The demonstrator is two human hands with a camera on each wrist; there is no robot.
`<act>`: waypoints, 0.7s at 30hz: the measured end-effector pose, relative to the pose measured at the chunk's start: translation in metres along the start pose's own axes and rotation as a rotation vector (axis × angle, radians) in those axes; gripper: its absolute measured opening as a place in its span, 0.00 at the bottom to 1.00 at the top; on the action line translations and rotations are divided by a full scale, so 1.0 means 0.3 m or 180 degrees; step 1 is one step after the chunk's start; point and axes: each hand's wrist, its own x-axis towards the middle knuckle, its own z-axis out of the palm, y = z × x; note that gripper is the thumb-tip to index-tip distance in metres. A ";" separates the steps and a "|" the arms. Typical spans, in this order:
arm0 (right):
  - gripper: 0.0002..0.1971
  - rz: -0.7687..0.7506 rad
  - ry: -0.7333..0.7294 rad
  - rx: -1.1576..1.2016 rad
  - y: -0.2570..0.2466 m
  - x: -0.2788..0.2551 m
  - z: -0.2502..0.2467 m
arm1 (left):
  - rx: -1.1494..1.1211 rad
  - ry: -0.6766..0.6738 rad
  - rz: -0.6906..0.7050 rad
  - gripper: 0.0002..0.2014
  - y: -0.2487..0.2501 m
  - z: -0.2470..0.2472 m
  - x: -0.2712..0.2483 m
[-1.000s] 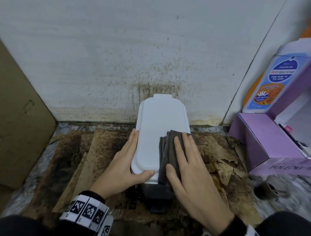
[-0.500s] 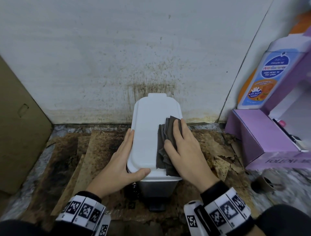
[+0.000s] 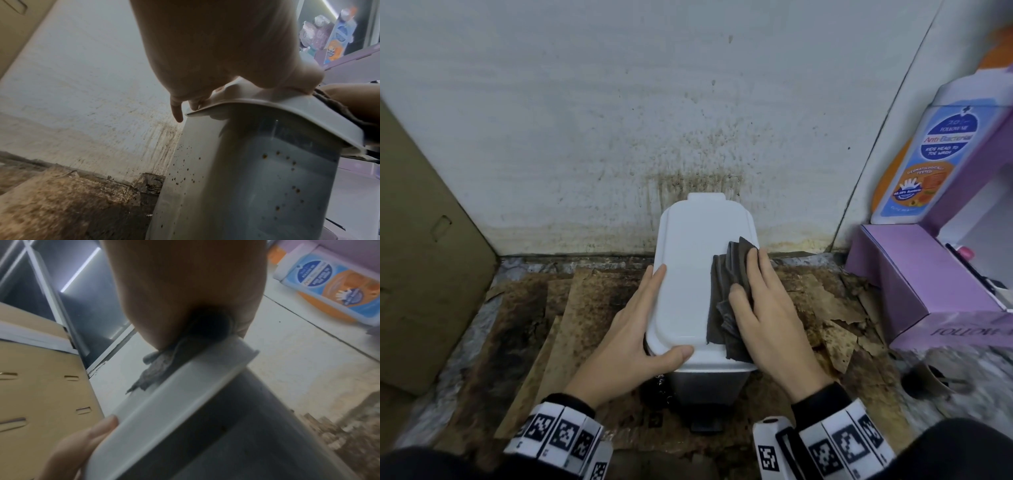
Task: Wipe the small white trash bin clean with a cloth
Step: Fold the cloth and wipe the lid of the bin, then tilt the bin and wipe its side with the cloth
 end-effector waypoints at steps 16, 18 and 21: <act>0.30 0.0237 0.0247 0.0838 0.048 0.018 0.007 | 0.0168 0.0074 0.0070 0.54 0.005 -0.009 0.006; 0.26 0.0394 0.0287 0.1320 0.087 0.017 -0.004 | 0.0295 0.0133 0.0121 0.54 0.010 -0.009 0.001; 0.21 0.0579 0.0212 0.2067 0.121 0.003 -0.001 | 0.0512 0.0260 0.0223 0.54 0.024 -0.007 0.001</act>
